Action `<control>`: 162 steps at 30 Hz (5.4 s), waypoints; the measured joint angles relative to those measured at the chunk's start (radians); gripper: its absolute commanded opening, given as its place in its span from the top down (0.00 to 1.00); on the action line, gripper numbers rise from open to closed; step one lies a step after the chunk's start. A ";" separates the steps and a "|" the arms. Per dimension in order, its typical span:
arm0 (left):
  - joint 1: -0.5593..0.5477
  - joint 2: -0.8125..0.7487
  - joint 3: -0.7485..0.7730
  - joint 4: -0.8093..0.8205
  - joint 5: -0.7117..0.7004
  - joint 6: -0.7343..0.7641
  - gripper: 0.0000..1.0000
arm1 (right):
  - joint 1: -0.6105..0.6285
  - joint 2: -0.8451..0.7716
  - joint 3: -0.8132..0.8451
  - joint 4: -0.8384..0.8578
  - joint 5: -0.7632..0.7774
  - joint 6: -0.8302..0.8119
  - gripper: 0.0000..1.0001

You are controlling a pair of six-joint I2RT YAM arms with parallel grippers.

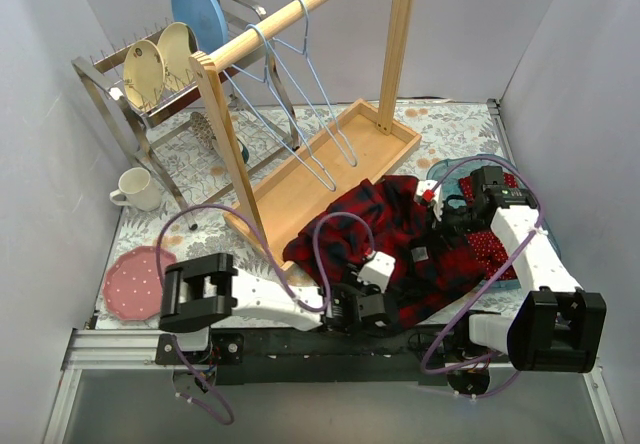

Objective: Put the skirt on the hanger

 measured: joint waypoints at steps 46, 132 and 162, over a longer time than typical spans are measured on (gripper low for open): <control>-0.097 0.173 0.385 -0.780 -0.357 -0.469 0.91 | 0.301 0.046 0.326 0.304 -0.094 0.691 0.99; 0.257 -0.828 -0.344 0.021 0.174 -0.149 1.00 | 0.496 -0.189 0.205 -0.060 0.587 0.443 0.99; 0.288 -0.888 -0.465 -0.074 0.109 -0.342 0.54 | 0.233 -0.182 0.035 0.348 0.474 0.585 0.99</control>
